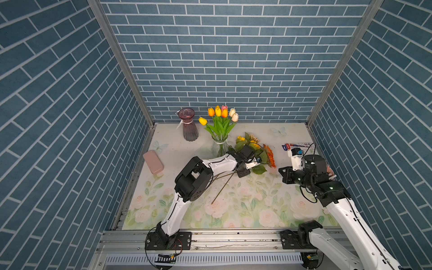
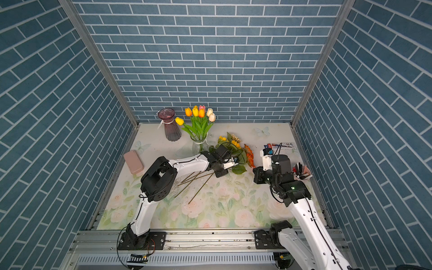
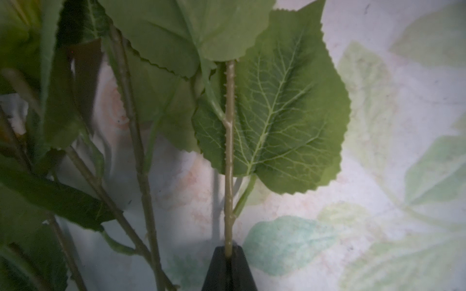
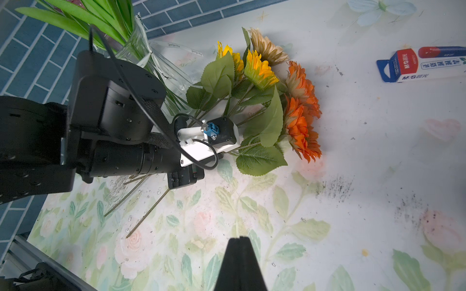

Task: Arrange the flowers in different vases according to their variety
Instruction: Pick up the flower at the center of the board.

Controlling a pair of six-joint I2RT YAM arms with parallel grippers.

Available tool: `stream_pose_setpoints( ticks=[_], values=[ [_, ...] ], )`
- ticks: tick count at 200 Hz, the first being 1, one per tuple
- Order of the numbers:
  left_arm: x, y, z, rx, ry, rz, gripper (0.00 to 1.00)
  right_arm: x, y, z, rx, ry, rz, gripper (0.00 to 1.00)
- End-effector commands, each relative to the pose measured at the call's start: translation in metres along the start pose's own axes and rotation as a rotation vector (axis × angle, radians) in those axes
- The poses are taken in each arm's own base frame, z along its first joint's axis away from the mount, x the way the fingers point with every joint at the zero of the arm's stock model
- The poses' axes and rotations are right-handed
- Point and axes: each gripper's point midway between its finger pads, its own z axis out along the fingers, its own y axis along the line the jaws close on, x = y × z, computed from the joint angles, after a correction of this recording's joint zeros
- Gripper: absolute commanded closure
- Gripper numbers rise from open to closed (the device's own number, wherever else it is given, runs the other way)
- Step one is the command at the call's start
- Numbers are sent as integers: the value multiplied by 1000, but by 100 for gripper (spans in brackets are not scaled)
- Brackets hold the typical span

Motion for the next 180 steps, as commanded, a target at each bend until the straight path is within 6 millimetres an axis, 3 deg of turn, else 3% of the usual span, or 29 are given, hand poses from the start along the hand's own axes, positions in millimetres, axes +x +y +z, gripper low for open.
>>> stream_pose_setpoints(
  ticks=[1,51,97,150,180],
  values=[
    [30,-11,9,49,105,-10,100,-8,0,-6,10,-38,-16,100],
    [-5,-8,-36,62,-41,-35,100,-38,6,-37,20,-221,-33,100],
    [-47,-15,-100,128,-242,-41,100,-51,-1,-58,83,-317,-22,100],
    [-71,-22,-168,168,-400,-33,100,-63,-18,-84,190,-454,20,100],
    [-83,-7,-220,86,-518,-40,100,-71,-12,-107,173,-569,-3,100]
  ],
)
